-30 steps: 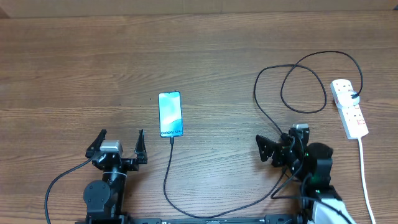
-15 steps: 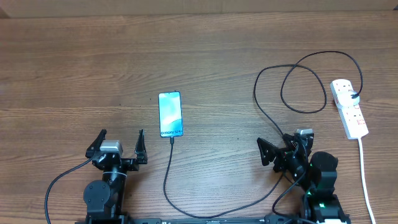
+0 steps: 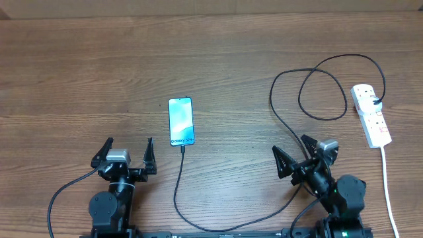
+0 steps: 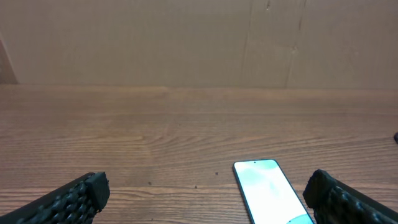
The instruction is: Plug charger to phone and switch on socket
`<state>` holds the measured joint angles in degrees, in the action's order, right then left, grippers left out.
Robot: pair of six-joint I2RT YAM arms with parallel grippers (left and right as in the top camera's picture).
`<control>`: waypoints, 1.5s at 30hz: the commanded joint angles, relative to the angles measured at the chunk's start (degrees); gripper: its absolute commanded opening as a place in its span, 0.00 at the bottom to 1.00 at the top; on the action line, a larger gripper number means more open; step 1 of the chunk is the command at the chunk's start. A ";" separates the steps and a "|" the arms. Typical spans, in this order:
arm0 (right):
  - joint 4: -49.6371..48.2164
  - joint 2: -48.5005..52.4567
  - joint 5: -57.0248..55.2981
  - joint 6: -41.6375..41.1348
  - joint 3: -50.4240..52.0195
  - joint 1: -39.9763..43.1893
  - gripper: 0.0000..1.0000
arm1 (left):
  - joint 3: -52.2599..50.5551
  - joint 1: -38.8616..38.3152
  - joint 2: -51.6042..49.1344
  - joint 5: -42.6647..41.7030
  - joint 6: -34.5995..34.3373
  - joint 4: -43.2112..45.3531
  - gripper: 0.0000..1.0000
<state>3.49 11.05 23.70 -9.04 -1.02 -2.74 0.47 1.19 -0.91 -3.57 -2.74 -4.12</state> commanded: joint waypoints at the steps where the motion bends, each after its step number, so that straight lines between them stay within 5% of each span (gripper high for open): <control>1: -0.22 -4.20 0.37 -0.15 0.57 -1.09 1.00 | -0.20 -0.11 0.63 0.59 1.33 -0.17 1.00; 10: -0.44 -11.04 0.39 -0.15 0.57 -1.75 1.00 | -0.20 -0.11 0.63 0.59 1.33 -0.17 1.00; 45: -0.37 -10.91 0.39 -0.15 0.55 -1.75 1.00 | -0.20 -0.11 0.63 0.59 1.33 -0.17 1.00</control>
<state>3.42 0.73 23.79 -9.02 -1.02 -4.19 0.47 1.19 -0.91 -3.57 -2.74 -4.12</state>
